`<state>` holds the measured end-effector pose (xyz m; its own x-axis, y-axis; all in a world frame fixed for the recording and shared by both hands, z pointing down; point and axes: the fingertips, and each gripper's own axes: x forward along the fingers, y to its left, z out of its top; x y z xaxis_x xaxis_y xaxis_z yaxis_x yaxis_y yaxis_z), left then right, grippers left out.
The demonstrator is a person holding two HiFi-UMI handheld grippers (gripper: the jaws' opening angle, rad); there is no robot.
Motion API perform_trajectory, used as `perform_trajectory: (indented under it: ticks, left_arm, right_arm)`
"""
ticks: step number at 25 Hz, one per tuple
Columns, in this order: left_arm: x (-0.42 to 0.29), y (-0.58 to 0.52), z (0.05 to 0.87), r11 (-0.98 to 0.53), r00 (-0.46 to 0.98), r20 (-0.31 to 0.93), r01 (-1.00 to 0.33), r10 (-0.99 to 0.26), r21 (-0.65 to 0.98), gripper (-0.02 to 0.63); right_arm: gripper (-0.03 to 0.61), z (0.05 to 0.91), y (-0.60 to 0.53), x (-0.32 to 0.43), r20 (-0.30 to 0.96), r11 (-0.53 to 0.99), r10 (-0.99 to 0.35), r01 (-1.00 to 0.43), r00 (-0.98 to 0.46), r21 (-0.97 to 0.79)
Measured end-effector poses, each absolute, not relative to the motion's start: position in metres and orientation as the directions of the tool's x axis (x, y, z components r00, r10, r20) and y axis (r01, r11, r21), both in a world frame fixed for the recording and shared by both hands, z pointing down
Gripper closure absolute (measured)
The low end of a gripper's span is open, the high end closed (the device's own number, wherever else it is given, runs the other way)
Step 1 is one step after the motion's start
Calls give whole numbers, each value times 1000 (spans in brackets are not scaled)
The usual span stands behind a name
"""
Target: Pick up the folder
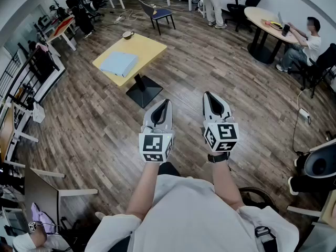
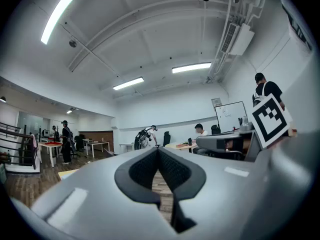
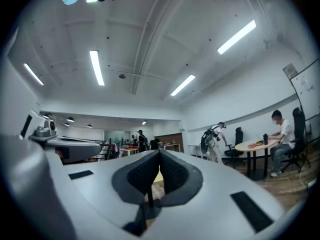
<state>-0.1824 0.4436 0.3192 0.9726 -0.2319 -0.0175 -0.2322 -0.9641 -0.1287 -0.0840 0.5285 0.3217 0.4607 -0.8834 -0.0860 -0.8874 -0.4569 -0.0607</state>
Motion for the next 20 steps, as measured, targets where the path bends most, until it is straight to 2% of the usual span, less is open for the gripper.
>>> perform_trajectory:
  ticks: [10, 16, 20]
  left_arm:
    - [-133, 338, 352, -959, 958, -52, -281, -282, 28, 609]
    - [-81, 224, 314, -946, 935, -143, -319, -324, 57, 609]
    - [-76, 151, 305, -932, 917, -170, -360, -361, 40, 609]
  right_arm:
    - [568, 360, 427, -52, -12, -407, -913, -913, 407, -32]
    - [568, 318, 315, -1, -52, -345, -938, -938, 344, 19]
    - [568, 313, 234, 7, -46, -286, -958, -957, 284, 54]
